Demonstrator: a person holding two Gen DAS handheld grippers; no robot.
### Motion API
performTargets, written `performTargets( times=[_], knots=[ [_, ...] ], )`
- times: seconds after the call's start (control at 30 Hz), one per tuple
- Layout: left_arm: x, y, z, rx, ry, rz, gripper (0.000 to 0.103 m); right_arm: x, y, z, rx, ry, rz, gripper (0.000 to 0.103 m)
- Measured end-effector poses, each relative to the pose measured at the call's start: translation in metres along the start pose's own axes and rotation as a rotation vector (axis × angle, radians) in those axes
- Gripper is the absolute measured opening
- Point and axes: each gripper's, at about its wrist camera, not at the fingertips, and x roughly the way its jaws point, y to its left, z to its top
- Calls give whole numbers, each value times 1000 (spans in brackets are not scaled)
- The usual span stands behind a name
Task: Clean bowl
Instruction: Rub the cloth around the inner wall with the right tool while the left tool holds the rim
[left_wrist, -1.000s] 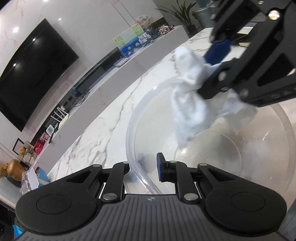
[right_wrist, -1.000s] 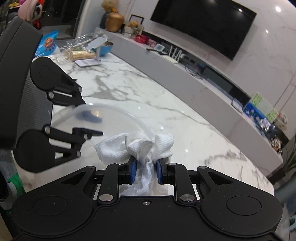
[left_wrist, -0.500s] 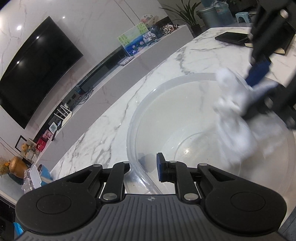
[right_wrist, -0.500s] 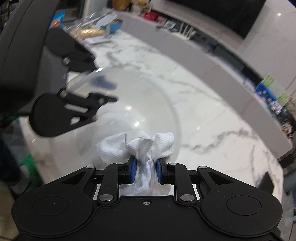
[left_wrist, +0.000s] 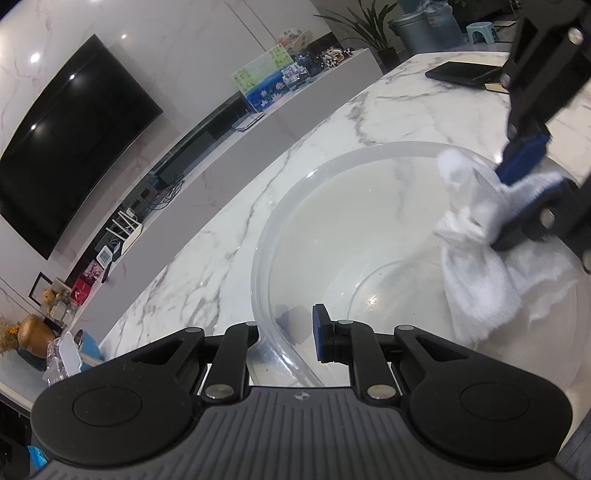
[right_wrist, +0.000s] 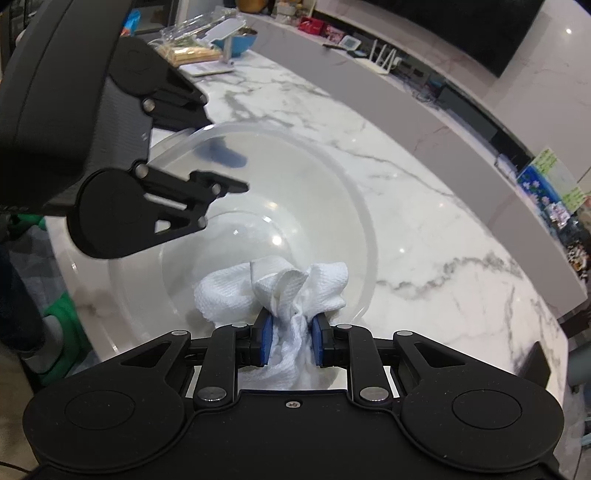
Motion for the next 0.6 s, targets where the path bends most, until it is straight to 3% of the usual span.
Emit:
performTargets(
  times=[0.17, 0.6],
  knots=[
    [0, -2, -1, 0, -8, -20, 14, -2, -7, 3, 19, -44, -57, 18],
    [-2, -8, -4, 0, -1, -74, 15, 4, -10, 12, 20, -141, -66, 18]
  ],
)
